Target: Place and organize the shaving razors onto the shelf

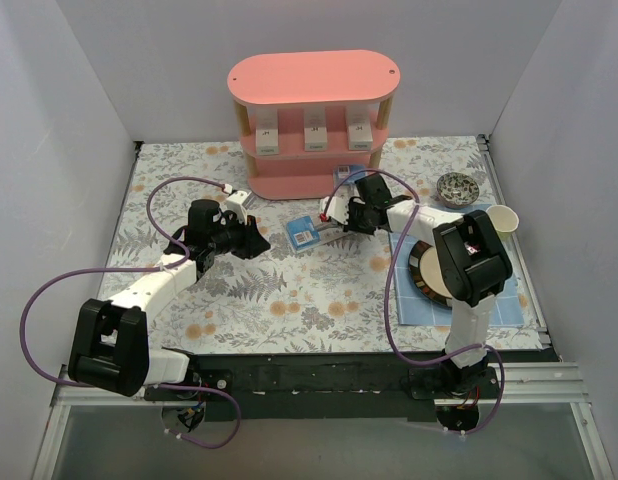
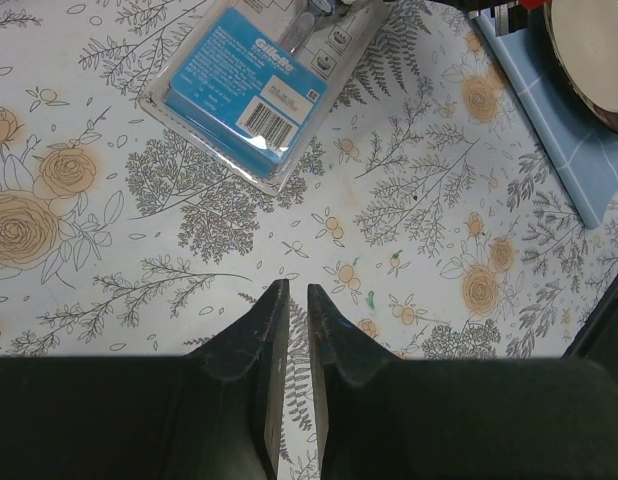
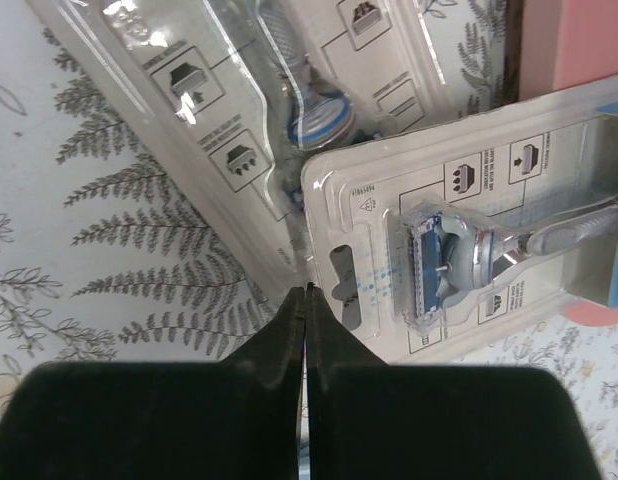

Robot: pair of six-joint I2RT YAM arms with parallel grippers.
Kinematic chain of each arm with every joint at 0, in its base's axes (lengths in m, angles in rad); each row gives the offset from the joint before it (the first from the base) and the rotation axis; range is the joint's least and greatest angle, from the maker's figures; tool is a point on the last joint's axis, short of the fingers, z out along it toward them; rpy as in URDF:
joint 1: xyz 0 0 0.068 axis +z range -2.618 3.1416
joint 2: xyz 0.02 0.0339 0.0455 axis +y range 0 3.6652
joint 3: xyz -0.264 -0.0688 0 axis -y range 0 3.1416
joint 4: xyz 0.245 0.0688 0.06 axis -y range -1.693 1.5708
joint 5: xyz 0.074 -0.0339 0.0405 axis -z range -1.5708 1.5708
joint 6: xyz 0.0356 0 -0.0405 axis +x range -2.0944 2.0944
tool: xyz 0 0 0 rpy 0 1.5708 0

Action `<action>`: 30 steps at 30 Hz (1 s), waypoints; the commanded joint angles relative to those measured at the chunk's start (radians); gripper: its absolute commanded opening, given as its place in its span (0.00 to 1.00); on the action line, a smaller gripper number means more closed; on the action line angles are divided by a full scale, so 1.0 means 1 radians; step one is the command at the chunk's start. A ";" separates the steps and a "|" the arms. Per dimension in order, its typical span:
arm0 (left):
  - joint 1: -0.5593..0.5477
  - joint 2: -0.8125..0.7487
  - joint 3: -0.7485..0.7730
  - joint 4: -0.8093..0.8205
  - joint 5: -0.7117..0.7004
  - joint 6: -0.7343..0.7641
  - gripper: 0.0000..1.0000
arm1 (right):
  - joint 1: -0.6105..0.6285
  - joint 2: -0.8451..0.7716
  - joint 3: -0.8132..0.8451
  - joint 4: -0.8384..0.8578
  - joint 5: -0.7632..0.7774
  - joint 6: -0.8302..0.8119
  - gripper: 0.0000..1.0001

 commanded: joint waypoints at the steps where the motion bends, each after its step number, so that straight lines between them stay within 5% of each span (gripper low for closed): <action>1: -0.005 -0.019 -0.003 0.024 0.002 -0.005 0.13 | -0.004 0.018 0.059 0.065 0.040 -0.029 0.01; 30: -0.005 -0.005 0.003 0.025 0.009 -0.018 0.14 | -0.013 0.104 0.144 0.228 0.093 -0.069 0.01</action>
